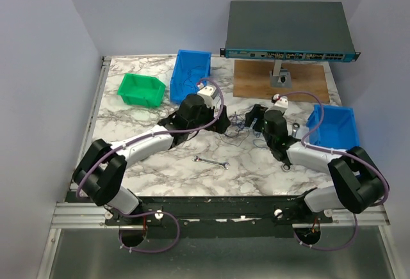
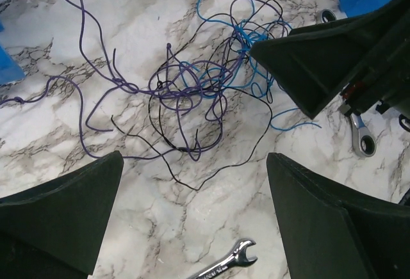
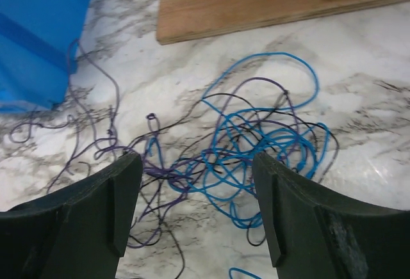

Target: Untangle the cables

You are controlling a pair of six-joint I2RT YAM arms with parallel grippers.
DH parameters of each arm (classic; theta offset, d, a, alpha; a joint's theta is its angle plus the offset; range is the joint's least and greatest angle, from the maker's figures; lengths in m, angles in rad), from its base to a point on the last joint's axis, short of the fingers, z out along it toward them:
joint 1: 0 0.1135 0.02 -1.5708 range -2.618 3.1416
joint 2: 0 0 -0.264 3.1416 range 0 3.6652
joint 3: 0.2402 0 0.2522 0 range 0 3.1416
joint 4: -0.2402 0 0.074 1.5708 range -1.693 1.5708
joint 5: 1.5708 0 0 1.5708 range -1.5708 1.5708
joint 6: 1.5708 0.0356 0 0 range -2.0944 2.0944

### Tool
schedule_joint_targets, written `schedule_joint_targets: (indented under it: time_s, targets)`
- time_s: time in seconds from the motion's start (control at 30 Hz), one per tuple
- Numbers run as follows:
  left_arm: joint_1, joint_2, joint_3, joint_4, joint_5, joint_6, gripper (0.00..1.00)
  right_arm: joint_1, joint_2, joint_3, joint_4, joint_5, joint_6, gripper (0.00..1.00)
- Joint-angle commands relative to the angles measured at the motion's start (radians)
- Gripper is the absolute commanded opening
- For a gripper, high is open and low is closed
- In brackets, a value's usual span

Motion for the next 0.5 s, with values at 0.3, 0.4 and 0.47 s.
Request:
schedule_joint_targets:
  time_s: [0.3,0.4,0.47]
  targets:
    - [-0.017,0.099,-0.005,0.233,0.089,-0.001,0.95,-0.138,0.084,0.015,-0.164,0.056,0.22,0.69]
    - [-0.017,0.1,0.001,0.219,0.085,0.004,0.95,-0.155,0.11,0.021,-0.17,0.037,0.242,0.65]
    - [-0.016,0.108,0.015,0.197,0.074,0.007,0.95,-0.168,0.123,0.021,-0.173,0.029,0.264,0.62]
